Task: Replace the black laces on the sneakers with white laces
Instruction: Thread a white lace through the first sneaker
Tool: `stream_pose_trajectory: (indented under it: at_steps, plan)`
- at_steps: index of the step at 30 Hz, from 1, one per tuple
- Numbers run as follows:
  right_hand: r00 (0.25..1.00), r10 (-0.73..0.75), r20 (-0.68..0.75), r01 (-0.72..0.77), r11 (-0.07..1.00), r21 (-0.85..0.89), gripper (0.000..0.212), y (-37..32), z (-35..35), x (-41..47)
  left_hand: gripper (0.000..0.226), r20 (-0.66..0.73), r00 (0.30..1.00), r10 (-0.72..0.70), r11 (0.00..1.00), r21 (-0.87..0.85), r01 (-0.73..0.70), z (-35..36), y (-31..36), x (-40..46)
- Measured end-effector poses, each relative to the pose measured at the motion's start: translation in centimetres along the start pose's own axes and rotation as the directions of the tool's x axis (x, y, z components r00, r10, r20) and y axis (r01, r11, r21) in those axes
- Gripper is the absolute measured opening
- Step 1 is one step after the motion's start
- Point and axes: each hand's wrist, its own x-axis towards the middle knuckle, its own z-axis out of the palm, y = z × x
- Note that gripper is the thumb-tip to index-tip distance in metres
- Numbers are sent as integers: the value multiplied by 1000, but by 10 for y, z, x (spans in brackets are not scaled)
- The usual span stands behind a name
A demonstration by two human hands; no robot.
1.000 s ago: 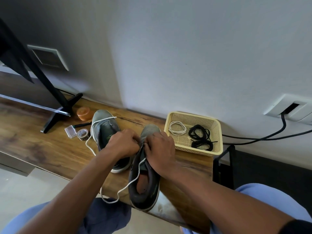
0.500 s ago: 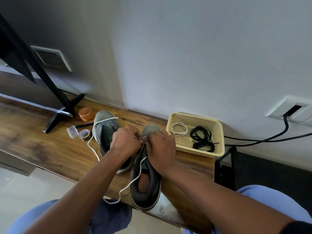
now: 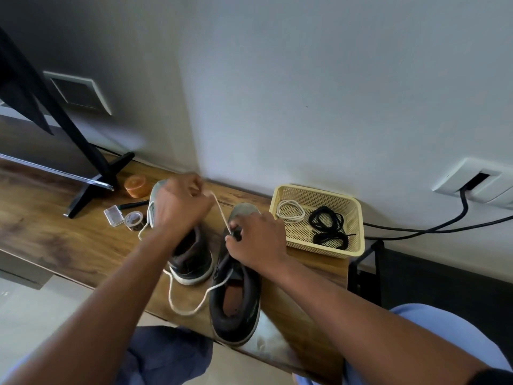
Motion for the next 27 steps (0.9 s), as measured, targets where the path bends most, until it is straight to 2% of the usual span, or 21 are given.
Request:
stream_pose_trajectory:
  at_steps: [1, 2, 4, 6, 7, 8, 9, 13, 15, 17, 18, 21, 24, 25, 27]
  plan:
    - [1000, -3, 10, 3, 1000, -2, 28, 1, 1, 0, 15, -18, 999, -42, 980, -193, 38, -9, 3, 6]
    - [1000, -6, 19, 6, 1000, -6, 28, 2, 1, -1, 17, -10, 996, -87, 911, -406, 76, -19, 6, 12]
    - [999, -2, 37, 2, 1000, -2, 29, 3, 2, -2, 24, 53, 987, -149, 678, -722, 141, -36, 7, 19]
    - [999, 8, 47, -9, 1000, 14, 29, 4, 1, -1, 30, 123, 981, -153, 486, -855, 183, -48, 4, 22]
    - [999, 13, 48, -15, 1000, 25, 28, 4, 0, -1, 36, 143, 979, -143, 425, -885, 191, -51, 2, 24]
    - [998, 21, 51, -23, 999, 40, 26, 4, 0, 0, 41, 148, 980, -130, 407, -894, 189, -52, 1, 25]
    - [998, 28, 61, -32, 998, 61, 24, 4, 0, 1, 42, 139, 984, -114, 435, -883, 175, -51, 1, 26]
    - [995, 35, 97, -48, 989, 139, 18, -1, -2, 2, 29, 68, 998, -16, 680, -731, 61, -44, 3, 27]
    - [1000, 13, -20, -9, 978, 206, 23, -7, -7, 0, 27, 7, 1000, 28, 759, -651, -17, -42, 2, 25]
    - [975, -102, -197, 140, 971, 191, 21, -14, -12, -3, 26, -2, 1000, 14, 757, -654, -12, -40, 2, 23]
    - [956, -186, -226, 218, 967, 129, 26, -20, -14, -5, 25, 3, 1000, -1, 742, -670, 3, -39, 3, 23]
    - [916, -391, -85, 385, 919, -84, 62, -44, -14, -20, 25, -1, 1000, -19, 720, -693, 13, -38, 5, 25]
    - [818, -557, 143, 574, 782, -243, 64, -54, -7, -33, 25, -41, 999, -18, 754, -657, -13, -41, 0, 27]
    - [801, -559, 217, 598, 768, -228, 59, -54, -6, -34, 24, -57, 998, -20, 772, -635, -21, -43, -3, 29]
    - [802, -512, 308, 549, 835, -42, 48, -50, -7, -29, 17, -87, 996, -31, 797, -604, -28, -45, -9, 32]
